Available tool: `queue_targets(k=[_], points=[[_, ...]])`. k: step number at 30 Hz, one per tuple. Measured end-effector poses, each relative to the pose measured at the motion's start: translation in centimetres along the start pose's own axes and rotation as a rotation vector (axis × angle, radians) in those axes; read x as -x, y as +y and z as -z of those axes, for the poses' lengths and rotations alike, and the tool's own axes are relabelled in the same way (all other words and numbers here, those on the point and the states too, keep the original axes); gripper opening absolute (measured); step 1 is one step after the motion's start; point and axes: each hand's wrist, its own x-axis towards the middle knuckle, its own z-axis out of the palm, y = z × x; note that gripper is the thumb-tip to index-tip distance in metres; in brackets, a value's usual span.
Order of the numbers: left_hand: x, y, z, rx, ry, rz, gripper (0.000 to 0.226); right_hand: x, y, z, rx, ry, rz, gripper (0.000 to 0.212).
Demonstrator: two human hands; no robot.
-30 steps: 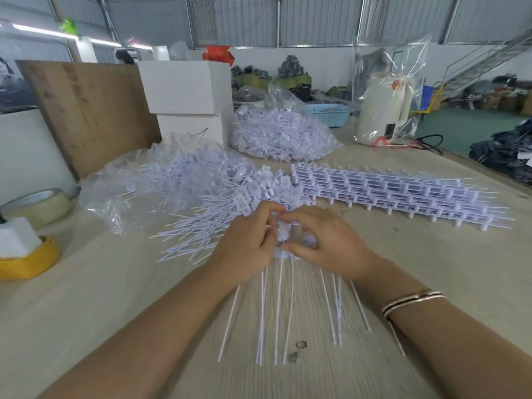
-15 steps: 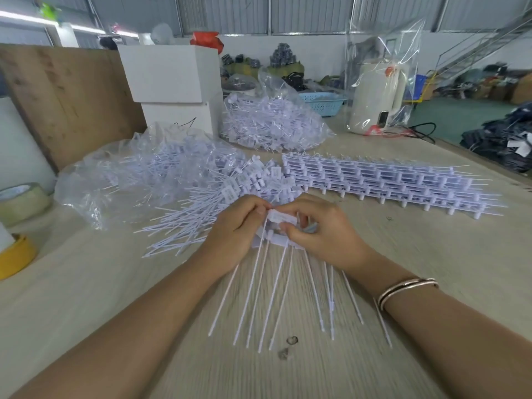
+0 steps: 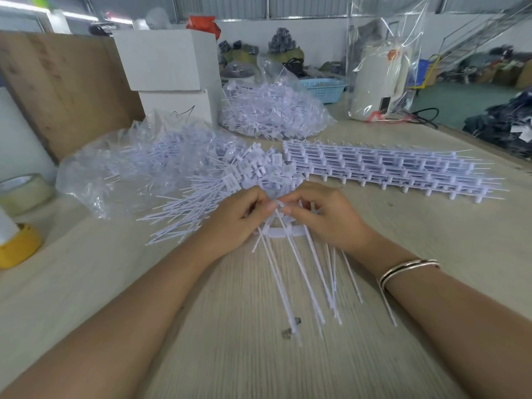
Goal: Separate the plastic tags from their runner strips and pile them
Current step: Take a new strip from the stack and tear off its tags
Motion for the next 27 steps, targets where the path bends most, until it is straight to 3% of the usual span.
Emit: queue_targets(k=[4,7,9,12,17,19,22,27], points=[[-0.1,-0.1,-0.1,-0.03,-0.005,-0.049,0.018,-0.1,0.1,0.1,-0.112,-0.025,-0.052,0.012],[-0.1,-0.2,0.3,-0.034,-0.022,-0.098,0.016,-0.3,0.6,1.1,-0.286,0.091,-0.22,0.031],[0.0,-0.5,0.8,0.026,0.01,-0.07,0.018,-0.4,1.3,2.0,-0.32,0.183,-0.242,0.03],[0.0,-0.8,0.8,0.051,0.061,-0.041,0.02,-0.2,2.1,2.6,-0.107,0.087,-0.179,0.014],[-0.2,-0.9,0.6,0.106,0.099,-0.023,0.021,-0.1,3.0,2.1,0.31,-0.225,-0.1,0.026],[-0.2,-0.8,0.6,0.126,0.113,-0.034,0.022,-0.2,2.7,2.0,0.346,-0.192,-0.099,0.028],[-0.2,-0.5,0.2,0.154,0.102,-0.034,0.021,-0.2,0.6,1.2,0.117,-0.038,-0.019,0.03],[-0.1,0.0,-0.6,0.149,0.043,-0.028,0.016,0.3,-1.5,-0.8,-0.314,-0.111,-0.151,0.033]])
